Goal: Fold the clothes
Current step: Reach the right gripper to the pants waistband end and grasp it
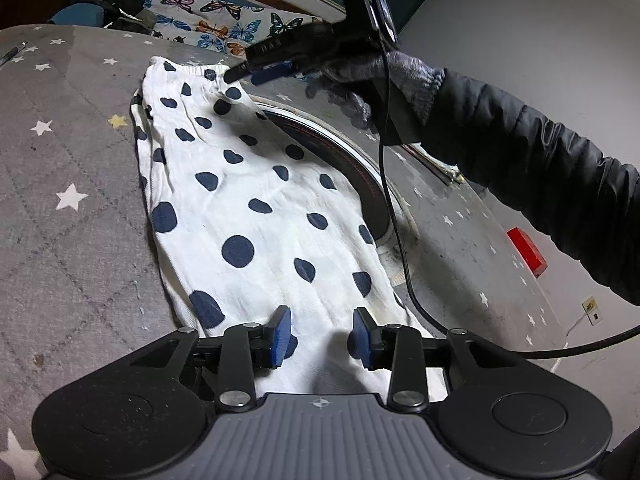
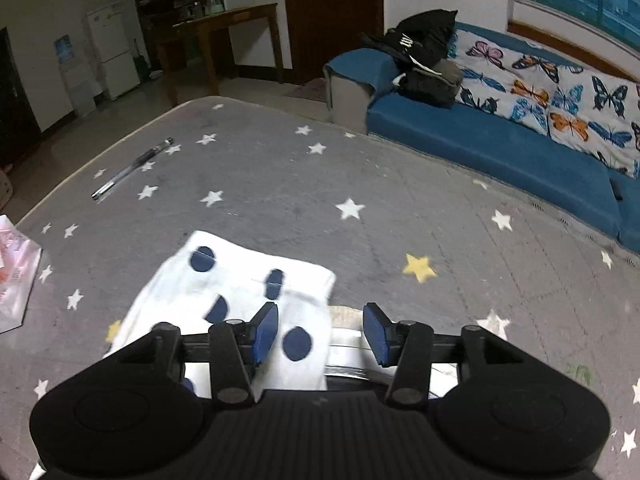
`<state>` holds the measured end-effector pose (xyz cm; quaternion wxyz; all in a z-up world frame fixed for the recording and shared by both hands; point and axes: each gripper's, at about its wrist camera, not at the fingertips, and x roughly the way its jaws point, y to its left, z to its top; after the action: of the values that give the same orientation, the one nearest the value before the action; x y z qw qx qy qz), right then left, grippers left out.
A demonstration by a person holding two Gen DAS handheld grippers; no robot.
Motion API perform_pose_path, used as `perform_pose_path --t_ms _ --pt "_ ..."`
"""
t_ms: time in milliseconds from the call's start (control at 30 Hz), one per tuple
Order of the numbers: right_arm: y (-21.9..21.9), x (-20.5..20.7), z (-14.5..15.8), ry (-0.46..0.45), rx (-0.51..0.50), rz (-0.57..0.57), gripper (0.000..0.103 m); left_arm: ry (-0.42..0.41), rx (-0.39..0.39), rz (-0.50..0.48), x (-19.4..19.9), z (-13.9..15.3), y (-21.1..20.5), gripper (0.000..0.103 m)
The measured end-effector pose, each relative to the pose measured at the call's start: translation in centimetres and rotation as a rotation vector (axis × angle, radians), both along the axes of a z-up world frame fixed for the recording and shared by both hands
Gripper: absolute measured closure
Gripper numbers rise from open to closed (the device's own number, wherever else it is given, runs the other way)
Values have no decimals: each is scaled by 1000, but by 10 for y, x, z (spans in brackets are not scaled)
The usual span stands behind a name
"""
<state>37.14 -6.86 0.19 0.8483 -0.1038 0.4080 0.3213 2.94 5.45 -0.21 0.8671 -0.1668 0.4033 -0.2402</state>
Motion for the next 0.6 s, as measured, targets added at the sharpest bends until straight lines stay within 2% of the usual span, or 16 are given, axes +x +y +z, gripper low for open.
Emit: perform_pose_path --t_ms 233,433,567,600 --pt "0 12 -17 39 50 -2 56 7 12 22 4 2 4 61" --pt "3 12 -21 25 67 9 57 10 18 37 8 3 8 61" --pt "7 12 -21 29 67 33 79 10 19 53 10 4 11 61" --pt "7 11 -21 32 68 33 81 11 19 57 11 4 12 61"
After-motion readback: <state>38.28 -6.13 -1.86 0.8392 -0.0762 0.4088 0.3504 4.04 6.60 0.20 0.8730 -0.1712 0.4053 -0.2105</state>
